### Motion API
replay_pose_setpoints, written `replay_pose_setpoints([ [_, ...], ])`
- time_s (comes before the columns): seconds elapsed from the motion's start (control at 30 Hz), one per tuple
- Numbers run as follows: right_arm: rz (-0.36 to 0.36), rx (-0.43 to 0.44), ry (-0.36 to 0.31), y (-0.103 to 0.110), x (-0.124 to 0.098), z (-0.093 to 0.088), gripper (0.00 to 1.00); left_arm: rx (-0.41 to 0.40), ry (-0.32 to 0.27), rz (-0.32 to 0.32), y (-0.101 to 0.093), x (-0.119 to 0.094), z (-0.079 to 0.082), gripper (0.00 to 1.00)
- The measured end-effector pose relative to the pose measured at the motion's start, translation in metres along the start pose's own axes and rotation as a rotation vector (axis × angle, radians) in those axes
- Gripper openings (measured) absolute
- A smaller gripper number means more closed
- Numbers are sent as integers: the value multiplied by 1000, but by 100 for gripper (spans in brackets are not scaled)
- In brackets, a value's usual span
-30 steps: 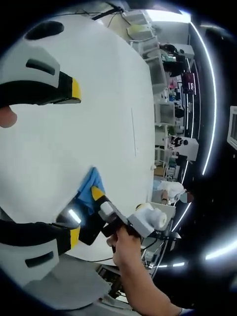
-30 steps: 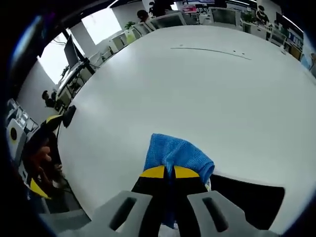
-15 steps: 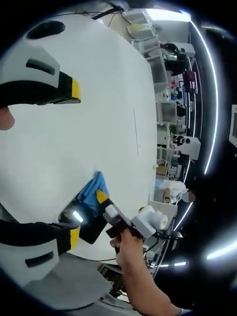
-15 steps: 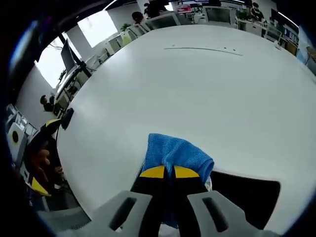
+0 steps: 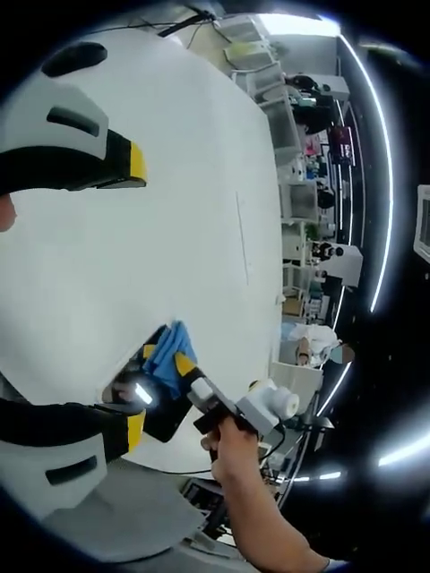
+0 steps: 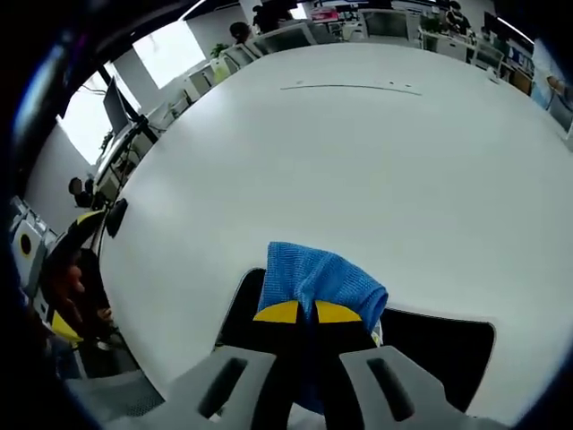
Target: Wipe the mirror surface with the cleaning cloth until all visible marks leave the cleaned area.
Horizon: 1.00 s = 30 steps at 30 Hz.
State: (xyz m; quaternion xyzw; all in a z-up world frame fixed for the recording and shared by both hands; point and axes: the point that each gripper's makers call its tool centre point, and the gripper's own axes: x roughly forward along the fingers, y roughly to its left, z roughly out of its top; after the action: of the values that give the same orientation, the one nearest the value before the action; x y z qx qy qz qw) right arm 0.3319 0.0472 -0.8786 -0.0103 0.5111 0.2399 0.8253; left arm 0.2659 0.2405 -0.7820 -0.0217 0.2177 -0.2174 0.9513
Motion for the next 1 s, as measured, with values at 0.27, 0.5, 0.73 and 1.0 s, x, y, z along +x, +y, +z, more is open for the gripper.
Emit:
replay_pose_setpoints([
  [0.27, -11, 4, 5, -3, -1, -1, 0, 5, 3, -1, 0, 0, 1, 99],
  [0.5, -22, 0, -7, -2, -3, -3, 0, 8, 4, -2, -4, -1, 3, 99],
  [0.73, -40, -16, -33, -1, -6, -8, 0, 11, 8, -6, -6, -1, 1, 99],
  [1.0, -24, 26, -57, 3, -9, -19, 0, 13, -8, -2, -9, -3, 5, 99],
])
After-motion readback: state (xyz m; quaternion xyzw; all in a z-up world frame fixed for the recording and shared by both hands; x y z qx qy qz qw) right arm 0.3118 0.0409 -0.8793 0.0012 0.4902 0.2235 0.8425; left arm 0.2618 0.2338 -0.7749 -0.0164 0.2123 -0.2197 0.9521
